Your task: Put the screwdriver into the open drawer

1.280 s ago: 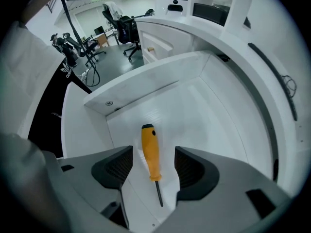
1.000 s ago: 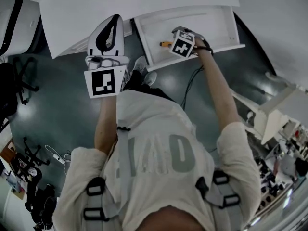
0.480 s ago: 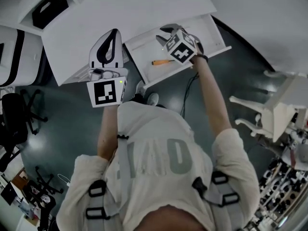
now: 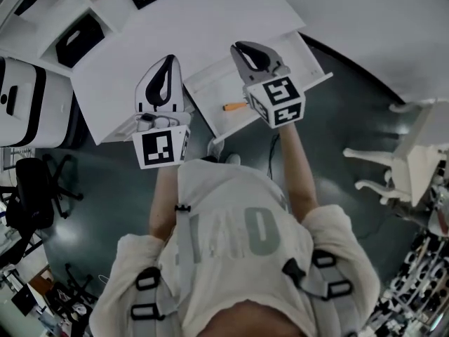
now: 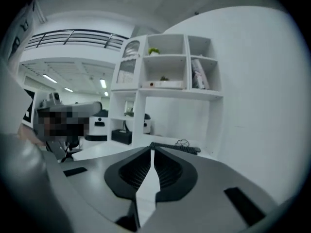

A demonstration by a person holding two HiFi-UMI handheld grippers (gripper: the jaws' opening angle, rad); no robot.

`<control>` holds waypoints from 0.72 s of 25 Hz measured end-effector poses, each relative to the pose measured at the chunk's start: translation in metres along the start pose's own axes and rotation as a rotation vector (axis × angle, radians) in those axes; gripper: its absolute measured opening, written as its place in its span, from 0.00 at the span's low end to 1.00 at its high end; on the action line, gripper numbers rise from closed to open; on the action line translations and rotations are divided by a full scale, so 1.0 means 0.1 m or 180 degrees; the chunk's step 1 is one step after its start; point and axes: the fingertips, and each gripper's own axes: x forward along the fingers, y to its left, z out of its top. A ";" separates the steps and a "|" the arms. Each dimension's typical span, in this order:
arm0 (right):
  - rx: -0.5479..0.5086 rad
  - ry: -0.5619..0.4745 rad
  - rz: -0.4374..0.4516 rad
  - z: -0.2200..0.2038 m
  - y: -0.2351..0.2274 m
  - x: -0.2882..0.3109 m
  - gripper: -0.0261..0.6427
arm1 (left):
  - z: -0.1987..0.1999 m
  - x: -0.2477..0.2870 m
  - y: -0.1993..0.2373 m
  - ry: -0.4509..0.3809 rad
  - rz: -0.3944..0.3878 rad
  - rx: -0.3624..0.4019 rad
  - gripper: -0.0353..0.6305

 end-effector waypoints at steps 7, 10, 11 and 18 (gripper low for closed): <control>0.0156 -0.0598 -0.0698 0.27 -0.06 -0.55 0.05 | 0.07 0.05 -0.21 -0.0079 -0.0138 -0.0068 0.06; 0.0269 -0.0577 -0.0973 0.14 -0.16 -0.77 0.05 | 0.06 0.08 -0.32 -0.0073 -0.0253 -0.0036 0.06; 0.0319 -0.0549 -0.1045 0.08 -0.18 -0.84 0.05 | 0.05 0.09 -0.35 -0.0071 -0.0282 -0.0038 0.06; 0.0588 -0.0397 -0.1267 -0.24 -0.21 -1.13 0.05 | 0.01 0.14 -0.55 -0.0032 -0.0452 -0.0028 0.06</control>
